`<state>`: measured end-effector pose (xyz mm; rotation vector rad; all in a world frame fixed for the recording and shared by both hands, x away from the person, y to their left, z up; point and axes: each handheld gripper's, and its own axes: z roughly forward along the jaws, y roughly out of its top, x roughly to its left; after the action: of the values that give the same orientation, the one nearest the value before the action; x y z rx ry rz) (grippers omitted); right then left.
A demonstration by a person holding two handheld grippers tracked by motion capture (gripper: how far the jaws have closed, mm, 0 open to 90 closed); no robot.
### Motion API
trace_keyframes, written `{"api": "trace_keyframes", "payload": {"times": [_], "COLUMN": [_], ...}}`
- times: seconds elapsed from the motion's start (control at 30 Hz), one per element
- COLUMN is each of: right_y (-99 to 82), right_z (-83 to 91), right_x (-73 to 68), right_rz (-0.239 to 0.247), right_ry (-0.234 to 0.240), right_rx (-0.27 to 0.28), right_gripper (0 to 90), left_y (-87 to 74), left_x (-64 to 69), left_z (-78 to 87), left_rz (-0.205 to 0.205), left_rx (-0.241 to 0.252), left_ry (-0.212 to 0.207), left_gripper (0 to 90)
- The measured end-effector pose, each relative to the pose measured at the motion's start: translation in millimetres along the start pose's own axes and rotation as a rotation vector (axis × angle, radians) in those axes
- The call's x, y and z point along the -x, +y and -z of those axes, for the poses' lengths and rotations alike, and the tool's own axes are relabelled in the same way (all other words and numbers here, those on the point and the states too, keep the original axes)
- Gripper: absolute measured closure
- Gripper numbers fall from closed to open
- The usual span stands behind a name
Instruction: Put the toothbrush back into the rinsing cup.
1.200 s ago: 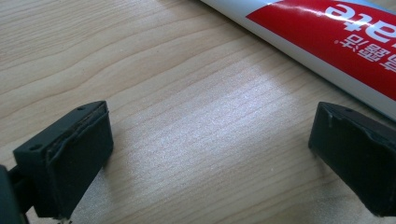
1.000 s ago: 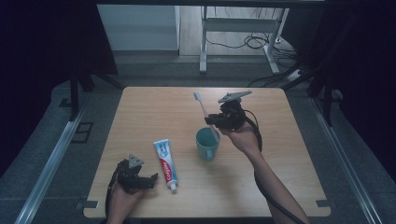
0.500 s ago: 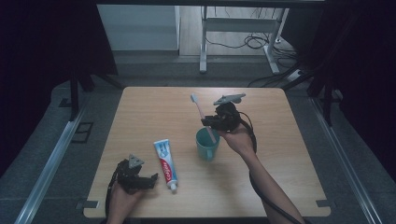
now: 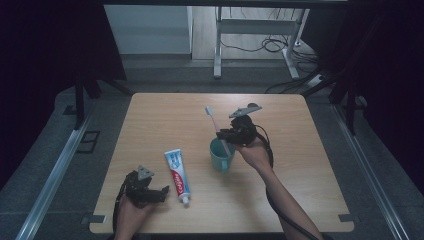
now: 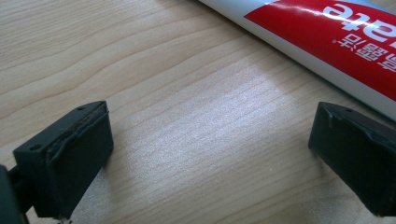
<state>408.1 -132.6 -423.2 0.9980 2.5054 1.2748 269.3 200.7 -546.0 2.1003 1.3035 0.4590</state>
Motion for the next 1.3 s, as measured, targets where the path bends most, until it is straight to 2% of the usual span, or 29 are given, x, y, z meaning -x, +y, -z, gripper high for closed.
{"api": "trace_keyframes", "payload": {"times": [0.53,0.9,1.3], "right_y": [-19.2,-31.3,-38.9], "right_z": [-15.4,-26.0,-28.2], "right_x": [2.1,0.1,2.2], "right_rz": [-0.014,-0.001,-0.004], "right_ry": [0.003,-0.006,-0.001], "right_rx": [-0.029,-0.061,-0.079], "right_gripper": [78.2,78.0,77.3], "left_y": [0.0,-0.1,-0.1], "left_x": [0.0,0.2,0.3], "left_z": [0.0,0.0,0.0], "left_rz": [0.0,0.004,0.004], "left_rx": [0.0,0.0,0.001], "left_ry": [-0.001,-0.001,0.0], "left_gripper": [0.0,0.0,0.0]}}
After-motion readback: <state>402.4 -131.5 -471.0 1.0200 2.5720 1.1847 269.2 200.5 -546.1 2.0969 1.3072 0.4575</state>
